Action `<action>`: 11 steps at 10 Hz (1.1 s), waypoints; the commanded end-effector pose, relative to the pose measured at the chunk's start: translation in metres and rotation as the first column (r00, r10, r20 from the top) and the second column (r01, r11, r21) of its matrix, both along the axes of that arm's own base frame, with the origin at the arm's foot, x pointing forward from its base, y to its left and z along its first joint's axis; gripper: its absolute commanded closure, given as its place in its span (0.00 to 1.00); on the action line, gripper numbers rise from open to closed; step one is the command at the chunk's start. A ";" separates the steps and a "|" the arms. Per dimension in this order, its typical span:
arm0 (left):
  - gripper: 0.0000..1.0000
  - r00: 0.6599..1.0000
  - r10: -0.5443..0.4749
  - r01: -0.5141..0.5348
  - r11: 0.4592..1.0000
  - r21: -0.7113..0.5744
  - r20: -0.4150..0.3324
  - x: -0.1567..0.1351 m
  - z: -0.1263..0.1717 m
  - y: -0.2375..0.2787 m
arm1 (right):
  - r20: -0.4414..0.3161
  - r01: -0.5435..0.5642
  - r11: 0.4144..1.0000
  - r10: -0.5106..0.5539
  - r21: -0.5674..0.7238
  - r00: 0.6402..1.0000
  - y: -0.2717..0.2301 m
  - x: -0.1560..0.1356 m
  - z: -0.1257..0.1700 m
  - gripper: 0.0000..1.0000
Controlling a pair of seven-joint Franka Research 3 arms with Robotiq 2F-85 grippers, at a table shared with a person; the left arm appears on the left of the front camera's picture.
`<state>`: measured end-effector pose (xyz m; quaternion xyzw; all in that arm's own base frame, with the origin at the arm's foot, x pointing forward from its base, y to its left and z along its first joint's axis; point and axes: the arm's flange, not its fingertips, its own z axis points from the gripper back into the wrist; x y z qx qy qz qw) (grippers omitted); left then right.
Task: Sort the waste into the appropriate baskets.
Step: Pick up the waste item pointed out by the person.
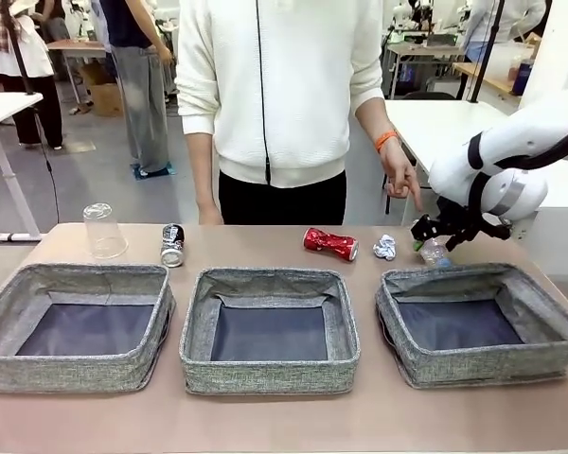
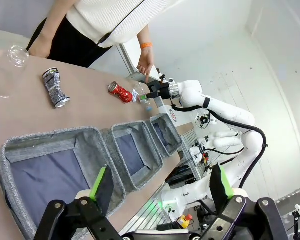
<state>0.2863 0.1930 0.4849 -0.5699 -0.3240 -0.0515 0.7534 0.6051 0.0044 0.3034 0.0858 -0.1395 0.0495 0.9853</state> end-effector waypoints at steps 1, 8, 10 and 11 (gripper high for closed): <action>0.00 1.000 -0.002 0.002 1.000 -0.011 0.030 0.000 0.002 0.000 | 0.014 0.024 1.000 -0.024 0.001 1.000 0.001 0.005 0.000 0.00; 0.00 1.000 -0.002 0.002 1.000 -0.011 0.030 0.000 0.002 0.000 | -0.015 0.012 1.000 -0.012 0.003 1.000 0.002 0.002 -0.001 0.57; 0.00 1.000 -0.002 0.002 1.000 -0.011 0.030 0.000 0.002 0.000 | 0.006 0.025 1.000 -0.025 0.006 1.000 0.001 0.002 0.002 1.00; 0.00 1.000 -0.002 0.002 1.000 -0.011 0.030 0.000 0.002 0.000 | 0.005 0.023 1.000 -0.023 0.012 1.000 -0.002 0.003 0.002 0.62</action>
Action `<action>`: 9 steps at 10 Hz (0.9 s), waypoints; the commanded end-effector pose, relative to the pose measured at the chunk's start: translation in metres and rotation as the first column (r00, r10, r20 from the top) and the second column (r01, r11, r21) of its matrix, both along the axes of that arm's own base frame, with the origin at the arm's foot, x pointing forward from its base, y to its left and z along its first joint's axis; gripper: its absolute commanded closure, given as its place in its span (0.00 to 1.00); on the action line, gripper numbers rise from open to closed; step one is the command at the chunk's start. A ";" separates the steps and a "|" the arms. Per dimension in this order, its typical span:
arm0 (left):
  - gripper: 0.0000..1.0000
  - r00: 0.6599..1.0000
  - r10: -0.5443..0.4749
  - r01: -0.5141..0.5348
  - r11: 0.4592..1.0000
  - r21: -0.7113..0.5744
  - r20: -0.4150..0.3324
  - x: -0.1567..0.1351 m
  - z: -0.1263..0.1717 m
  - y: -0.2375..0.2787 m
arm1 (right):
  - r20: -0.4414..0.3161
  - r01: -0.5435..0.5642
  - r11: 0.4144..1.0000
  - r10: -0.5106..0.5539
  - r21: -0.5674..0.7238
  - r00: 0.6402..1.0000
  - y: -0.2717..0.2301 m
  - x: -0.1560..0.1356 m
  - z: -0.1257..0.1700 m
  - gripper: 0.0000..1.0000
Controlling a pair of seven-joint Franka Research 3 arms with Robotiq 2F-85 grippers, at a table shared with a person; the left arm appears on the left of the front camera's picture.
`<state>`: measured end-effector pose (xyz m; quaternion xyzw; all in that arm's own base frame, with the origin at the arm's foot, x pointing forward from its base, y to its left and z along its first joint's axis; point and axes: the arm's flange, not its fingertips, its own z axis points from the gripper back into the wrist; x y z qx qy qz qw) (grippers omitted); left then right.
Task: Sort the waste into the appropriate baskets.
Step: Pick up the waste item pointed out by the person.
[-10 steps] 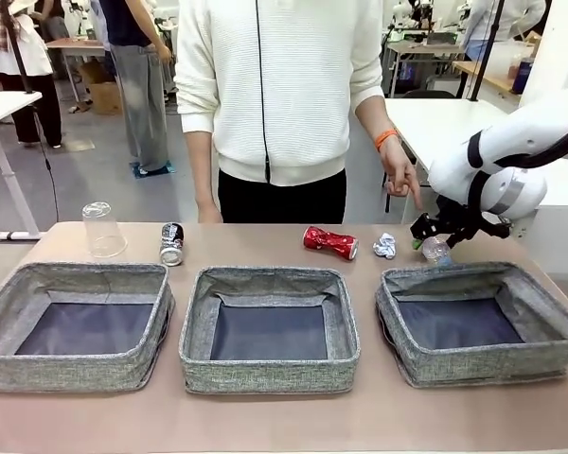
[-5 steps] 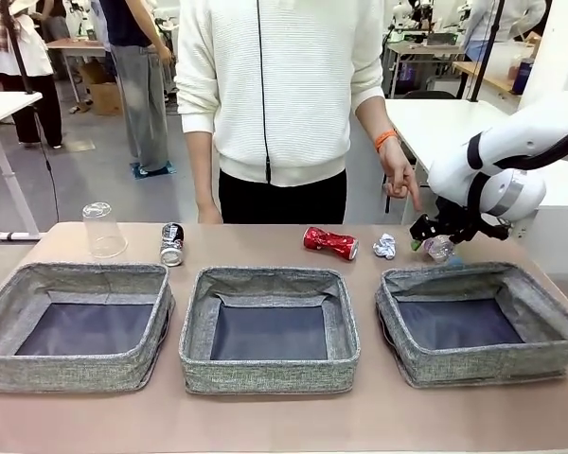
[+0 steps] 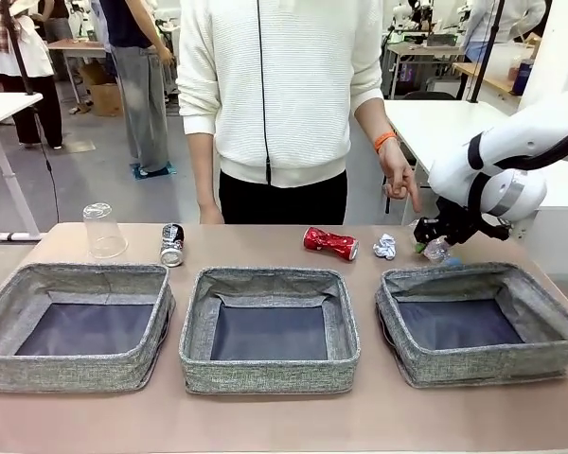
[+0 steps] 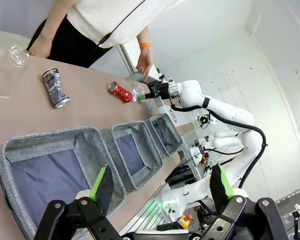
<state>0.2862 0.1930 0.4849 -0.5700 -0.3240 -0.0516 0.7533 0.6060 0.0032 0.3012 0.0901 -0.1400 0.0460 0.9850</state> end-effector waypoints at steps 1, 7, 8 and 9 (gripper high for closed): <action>0.00 1.000 -0.001 0.002 1.000 -0.011 0.029 0.000 0.002 0.000 | 0.004 0.039 0.999 -0.039 0.011 0.999 -0.004 0.003 0.003 1.00; 0.00 1.000 -0.001 0.002 1.000 -0.011 0.029 0.000 0.002 0.000 | -0.029 0.096 0.995 -0.095 0.033 0.995 -0.017 -0.002 0.001 1.00; 0.00 1.000 -0.001 0.002 1.000 -0.011 0.029 0.000 0.002 0.000 | -0.041 0.101 0.994 -0.099 0.043 0.994 -0.019 -0.003 0.002 1.00; 0.00 1.000 -0.001 0.002 1.000 -0.011 0.029 0.000 0.002 0.000 | -0.038 0.113 0.992 -0.111 0.048 0.993 -0.021 -0.006 0.008 1.00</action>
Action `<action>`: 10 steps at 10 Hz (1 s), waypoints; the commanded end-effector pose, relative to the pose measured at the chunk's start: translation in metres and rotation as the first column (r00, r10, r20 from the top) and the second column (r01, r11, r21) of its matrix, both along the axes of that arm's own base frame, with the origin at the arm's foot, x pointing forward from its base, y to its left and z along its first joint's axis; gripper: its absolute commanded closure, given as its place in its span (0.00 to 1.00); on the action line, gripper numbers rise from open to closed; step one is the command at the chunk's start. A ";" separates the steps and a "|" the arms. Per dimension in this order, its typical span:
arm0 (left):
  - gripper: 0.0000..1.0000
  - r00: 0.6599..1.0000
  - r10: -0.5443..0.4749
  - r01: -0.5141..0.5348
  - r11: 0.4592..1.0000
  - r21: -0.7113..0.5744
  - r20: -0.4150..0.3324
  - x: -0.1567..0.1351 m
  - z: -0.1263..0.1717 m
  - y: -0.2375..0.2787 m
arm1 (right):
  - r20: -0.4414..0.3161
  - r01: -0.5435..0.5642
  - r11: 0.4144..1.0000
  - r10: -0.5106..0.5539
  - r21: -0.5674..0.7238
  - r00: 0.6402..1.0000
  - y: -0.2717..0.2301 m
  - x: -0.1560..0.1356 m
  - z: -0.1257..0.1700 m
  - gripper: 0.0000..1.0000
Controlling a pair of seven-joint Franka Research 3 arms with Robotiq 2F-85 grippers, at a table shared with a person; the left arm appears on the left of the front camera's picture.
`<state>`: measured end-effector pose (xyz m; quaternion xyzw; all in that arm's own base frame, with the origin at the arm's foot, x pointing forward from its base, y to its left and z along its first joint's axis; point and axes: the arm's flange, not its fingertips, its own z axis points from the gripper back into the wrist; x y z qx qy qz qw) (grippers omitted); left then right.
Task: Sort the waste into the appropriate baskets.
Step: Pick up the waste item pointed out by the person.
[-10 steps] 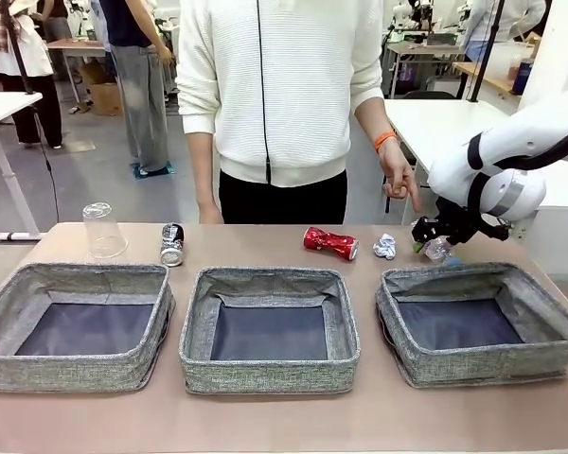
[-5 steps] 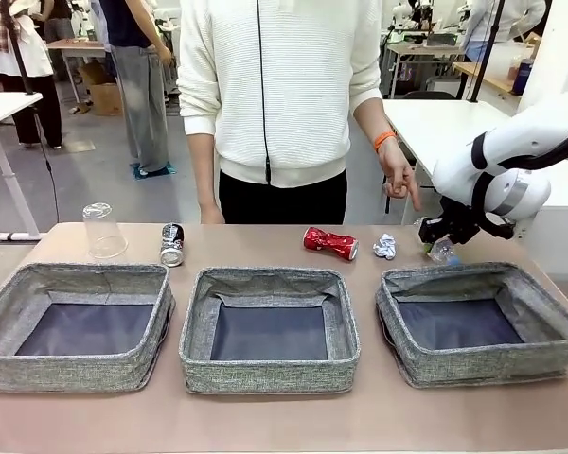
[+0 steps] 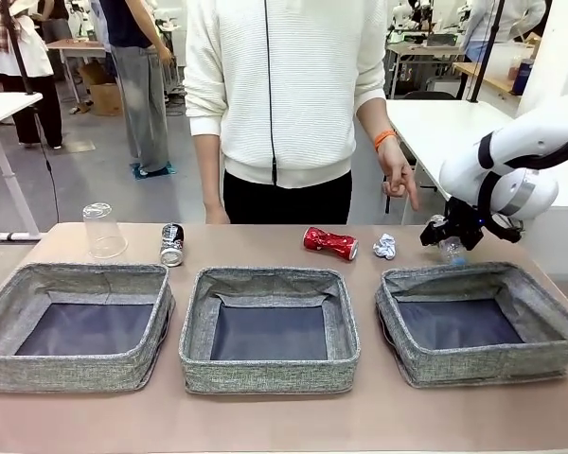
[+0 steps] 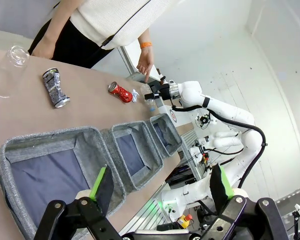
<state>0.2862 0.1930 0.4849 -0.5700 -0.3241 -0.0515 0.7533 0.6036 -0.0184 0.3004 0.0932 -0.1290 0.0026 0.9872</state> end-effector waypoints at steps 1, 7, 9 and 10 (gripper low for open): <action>0.00 1.000 -0.002 0.002 1.000 -0.010 0.029 0.000 0.002 0.000 | -0.005 0.035 0.999 -0.035 0.040 0.999 -0.002 -0.009 0.022 1.00; 0.00 1.000 -0.002 0.002 1.000 -0.010 0.029 0.000 0.002 0.000 | -0.215 0.020 1.000 -0.020 -0.002 0.976 0.079 -0.161 0.210 1.00; 0.00 1.000 -0.002 0.002 1.000 -0.010 0.029 0.000 0.002 0.000 | -0.162 -0.033 0.997 0.022 -0.063 0.986 0.097 -0.213 0.191 1.00; 0.00 1.000 -0.002 0.002 1.000 -0.010 0.029 0.000 0.002 0.000 | -0.183 0.027 0.999 -0.022 0.023 0.983 0.077 -0.172 0.221 1.00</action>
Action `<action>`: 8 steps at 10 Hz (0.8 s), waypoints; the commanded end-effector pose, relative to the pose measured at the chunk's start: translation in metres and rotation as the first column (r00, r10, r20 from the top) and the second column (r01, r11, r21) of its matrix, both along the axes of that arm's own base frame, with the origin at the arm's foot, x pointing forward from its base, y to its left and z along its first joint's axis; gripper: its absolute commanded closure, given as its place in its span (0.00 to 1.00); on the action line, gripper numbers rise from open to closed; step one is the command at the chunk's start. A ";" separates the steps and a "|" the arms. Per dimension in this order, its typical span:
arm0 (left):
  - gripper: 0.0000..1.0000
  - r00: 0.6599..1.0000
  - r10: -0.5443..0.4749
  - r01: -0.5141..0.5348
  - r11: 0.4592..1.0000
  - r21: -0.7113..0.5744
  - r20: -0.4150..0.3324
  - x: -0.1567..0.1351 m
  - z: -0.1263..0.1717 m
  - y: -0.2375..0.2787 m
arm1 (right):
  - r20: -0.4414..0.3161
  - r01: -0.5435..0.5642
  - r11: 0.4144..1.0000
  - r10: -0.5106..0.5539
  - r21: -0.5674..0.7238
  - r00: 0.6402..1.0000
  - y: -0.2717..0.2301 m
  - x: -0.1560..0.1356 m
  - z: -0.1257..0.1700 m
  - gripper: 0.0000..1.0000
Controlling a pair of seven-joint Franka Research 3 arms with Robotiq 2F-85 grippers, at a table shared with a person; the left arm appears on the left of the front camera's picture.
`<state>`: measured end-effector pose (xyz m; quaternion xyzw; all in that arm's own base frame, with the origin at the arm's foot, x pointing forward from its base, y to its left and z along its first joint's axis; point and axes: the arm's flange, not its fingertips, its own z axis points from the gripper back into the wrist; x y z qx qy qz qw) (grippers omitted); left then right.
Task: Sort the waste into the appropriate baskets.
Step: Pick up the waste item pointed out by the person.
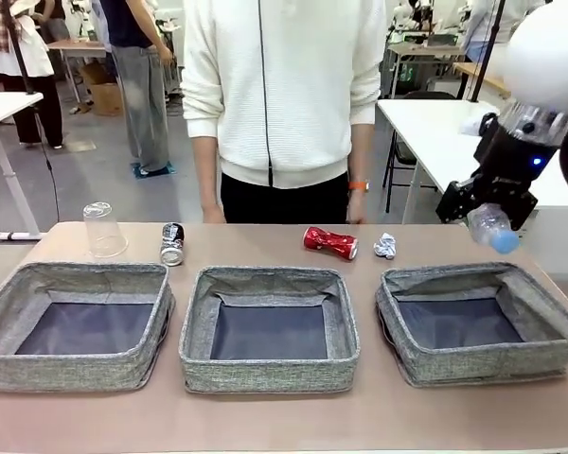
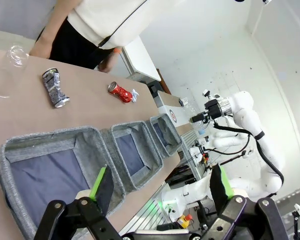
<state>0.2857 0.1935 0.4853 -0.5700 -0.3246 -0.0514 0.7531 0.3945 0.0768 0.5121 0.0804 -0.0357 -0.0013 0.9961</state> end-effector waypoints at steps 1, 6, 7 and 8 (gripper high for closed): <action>0.00 1.000 -0.002 0.002 1.000 -0.010 0.028 0.001 0.002 -0.001 | 0.003 0.036 0.998 -0.036 0.049 0.999 -0.018 0.037 0.010 1.00; 0.00 1.000 -0.002 0.002 1.000 -0.010 0.028 0.001 0.002 -0.001 | 0.036 0.346 0.918 -0.359 0.194 0.933 0.101 0.000 0.106 1.00; 0.00 1.000 -0.002 0.002 1.000 -0.010 0.028 0.001 0.002 -0.001 | 0.075 0.322 0.929 -0.339 0.184 0.938 0.137 -0.015 0.143 1.00; 0.00 1.000 -0.002 0.002 1.000 -0.010 0.028 0.001 0.002 -0.001 | 0.082 0.251 0.954 -0.267 0.162 0.960 0.165 -0.029 0.163 1.00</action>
